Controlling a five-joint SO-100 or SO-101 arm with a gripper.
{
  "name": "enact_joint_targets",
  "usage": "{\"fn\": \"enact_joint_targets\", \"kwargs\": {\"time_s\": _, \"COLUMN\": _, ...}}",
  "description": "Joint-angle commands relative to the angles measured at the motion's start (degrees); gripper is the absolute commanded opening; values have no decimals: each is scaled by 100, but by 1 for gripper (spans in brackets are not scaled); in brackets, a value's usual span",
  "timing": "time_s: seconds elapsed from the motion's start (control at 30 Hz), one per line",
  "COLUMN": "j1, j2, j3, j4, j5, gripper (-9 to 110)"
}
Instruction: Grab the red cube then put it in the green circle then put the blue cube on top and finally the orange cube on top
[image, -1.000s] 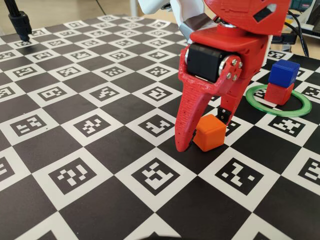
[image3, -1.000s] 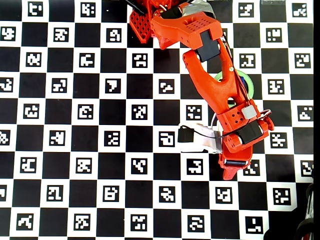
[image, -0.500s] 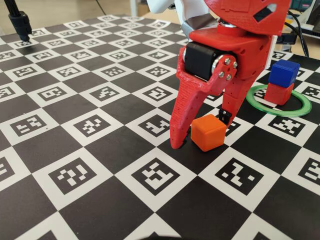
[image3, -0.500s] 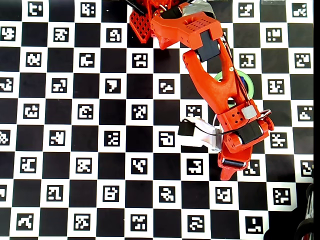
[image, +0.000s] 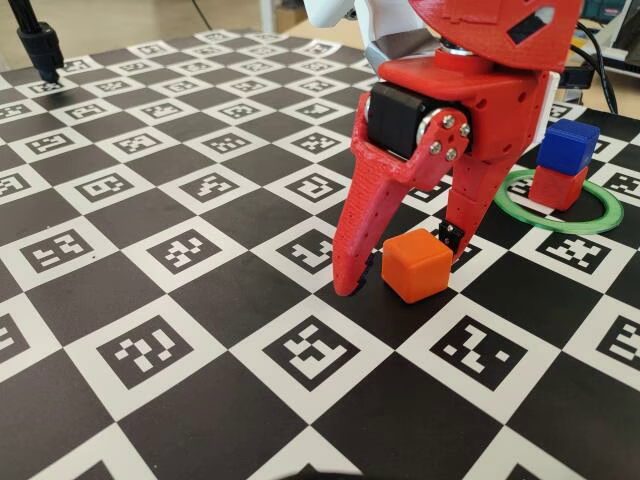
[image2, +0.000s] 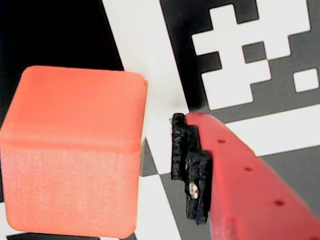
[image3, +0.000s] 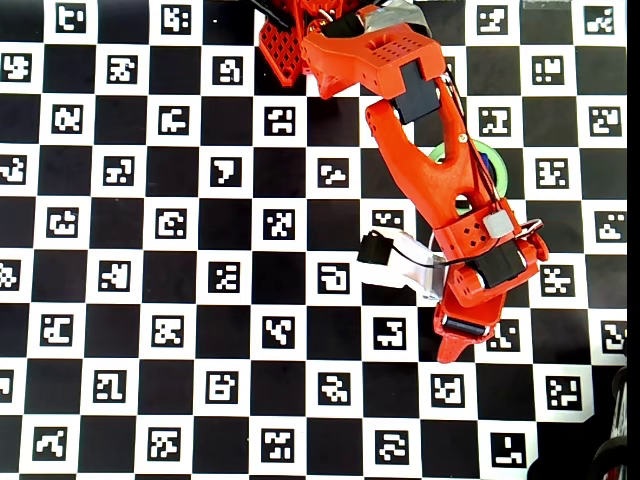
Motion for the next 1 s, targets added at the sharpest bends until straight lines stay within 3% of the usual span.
{"fn": "enact_joint_targets", "kwargs": {"time_s": 0.0, "j1": -53, "j2": 290, "j3": -53, "j4": -62, "j5": 26, "gripper": 39}}
{"fn": "enact_joint_targets", "kwargs": {"time_s": 0.37, "j1": -44, "j2": 299, "j3": -18, "j4": -79, "j5": 53, "gripper": 35}}
{"fn": "enact_joint_targets", "kwargs": {"time_s": 0.6, "j1": -62, "j2": 299, "j3": 44, "j4": -158, "j5": 26, "gripper": 10}}
{"fn": "enact_joint_targets", "kwargs": {"time_s": 0.97, "j1": -53, "j2": 466, "j3": 53, "j4": -176, "j5": -35, "gripper": 9}}
